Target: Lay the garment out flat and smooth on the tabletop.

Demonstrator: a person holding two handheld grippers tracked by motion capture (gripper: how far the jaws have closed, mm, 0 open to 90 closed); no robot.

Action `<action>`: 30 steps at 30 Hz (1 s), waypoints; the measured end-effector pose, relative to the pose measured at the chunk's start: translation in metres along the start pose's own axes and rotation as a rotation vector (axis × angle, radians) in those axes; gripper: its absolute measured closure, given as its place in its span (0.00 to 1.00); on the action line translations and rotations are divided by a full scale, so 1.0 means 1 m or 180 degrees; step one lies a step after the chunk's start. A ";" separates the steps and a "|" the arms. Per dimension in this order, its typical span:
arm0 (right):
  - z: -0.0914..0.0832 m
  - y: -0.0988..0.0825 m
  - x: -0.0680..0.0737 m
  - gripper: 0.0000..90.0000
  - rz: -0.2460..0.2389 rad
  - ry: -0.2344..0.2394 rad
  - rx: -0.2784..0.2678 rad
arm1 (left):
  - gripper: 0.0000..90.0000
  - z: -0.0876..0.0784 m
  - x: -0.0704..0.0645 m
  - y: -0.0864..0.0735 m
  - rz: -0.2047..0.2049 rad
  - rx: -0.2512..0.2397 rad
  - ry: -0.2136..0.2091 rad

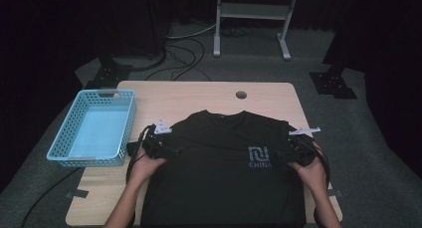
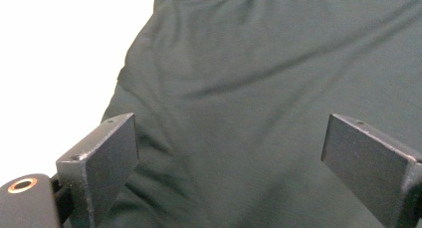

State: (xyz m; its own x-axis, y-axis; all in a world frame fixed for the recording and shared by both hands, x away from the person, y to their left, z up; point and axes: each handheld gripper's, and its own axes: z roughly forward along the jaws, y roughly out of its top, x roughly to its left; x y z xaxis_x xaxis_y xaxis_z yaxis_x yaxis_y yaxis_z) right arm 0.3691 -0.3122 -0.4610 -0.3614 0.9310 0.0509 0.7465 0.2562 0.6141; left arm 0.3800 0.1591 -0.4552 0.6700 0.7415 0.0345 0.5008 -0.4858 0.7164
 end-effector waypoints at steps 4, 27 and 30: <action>0.000 -0.004 0.005 0.06 0.0107 -0.0070 0.0069 | 0.08 0.001 -0.009 -0.006 -0.0053 0.0087 0.0101; 0.012 -0.007 0.004 0.04 0.0033 -0.0168 0.0071 | 0.01 0.014 -0.001 -0.019 -0.0303 0.0166 0.0207; 0.015 -0.002 0.000 0.04 0.0027 -0.0158 0.0101 | 0.01 0.017 0.004 -0.014 -0.0294 0.0216 0.0188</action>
State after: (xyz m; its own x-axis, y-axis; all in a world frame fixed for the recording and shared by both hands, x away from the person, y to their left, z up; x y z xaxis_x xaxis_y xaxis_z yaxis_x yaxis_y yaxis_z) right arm 0.3758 -0.3092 -0.4741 -0.3275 0.9447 0.0163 0.7670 0.2558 0.5884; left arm 0.3850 0.1604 -0.4771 0.5870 0.8095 0.0128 0.5962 -0.4429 0.6696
